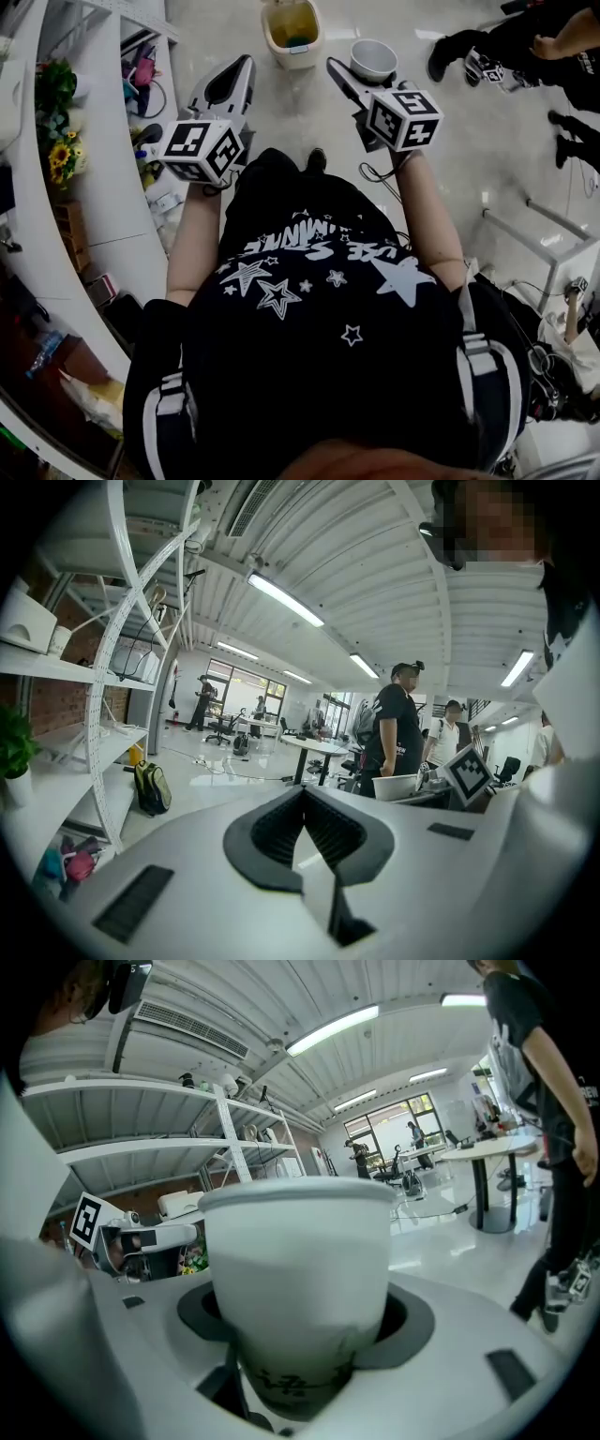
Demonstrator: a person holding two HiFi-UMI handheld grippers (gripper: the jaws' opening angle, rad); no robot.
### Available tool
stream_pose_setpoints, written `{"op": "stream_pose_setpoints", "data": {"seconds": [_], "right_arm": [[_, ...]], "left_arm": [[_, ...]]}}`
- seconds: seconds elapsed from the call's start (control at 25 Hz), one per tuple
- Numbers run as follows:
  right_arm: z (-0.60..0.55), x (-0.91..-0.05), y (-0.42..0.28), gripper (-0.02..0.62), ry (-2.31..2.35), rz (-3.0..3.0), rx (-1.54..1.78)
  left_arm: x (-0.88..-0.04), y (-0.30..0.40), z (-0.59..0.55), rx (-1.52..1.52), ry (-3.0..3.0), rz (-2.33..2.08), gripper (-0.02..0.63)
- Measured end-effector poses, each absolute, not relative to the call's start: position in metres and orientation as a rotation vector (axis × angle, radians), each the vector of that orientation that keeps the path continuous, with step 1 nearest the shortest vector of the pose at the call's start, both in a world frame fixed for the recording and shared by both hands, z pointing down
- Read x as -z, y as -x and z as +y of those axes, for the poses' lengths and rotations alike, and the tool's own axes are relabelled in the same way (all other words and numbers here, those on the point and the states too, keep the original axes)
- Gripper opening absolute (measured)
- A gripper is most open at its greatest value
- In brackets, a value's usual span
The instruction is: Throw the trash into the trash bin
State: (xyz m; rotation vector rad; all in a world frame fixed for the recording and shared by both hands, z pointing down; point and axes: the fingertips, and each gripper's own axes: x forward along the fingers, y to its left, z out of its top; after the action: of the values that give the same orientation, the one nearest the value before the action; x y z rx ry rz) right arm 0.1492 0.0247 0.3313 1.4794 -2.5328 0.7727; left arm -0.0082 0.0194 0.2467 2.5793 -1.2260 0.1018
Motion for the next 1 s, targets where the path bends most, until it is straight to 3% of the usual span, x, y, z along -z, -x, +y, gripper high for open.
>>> {"op": "stream_pose_setpoints", "data": {"seconds": [0.6, 1.0], "right_arm": [[-0.045, -0.331, -0.14, 0.318, -1.553, -2.484, -0.798], [-0.108, -0.353, -0.105, 0.318, -1.527, -2.434, -0.85]], "left_arm": [[-0.27, -0.005, -0.066, -0.093, -2.583, -1.083, 0.012], [-0.291, 0.031, -0.139, -0.096, -2.535, -1.081, 0.011]]}}
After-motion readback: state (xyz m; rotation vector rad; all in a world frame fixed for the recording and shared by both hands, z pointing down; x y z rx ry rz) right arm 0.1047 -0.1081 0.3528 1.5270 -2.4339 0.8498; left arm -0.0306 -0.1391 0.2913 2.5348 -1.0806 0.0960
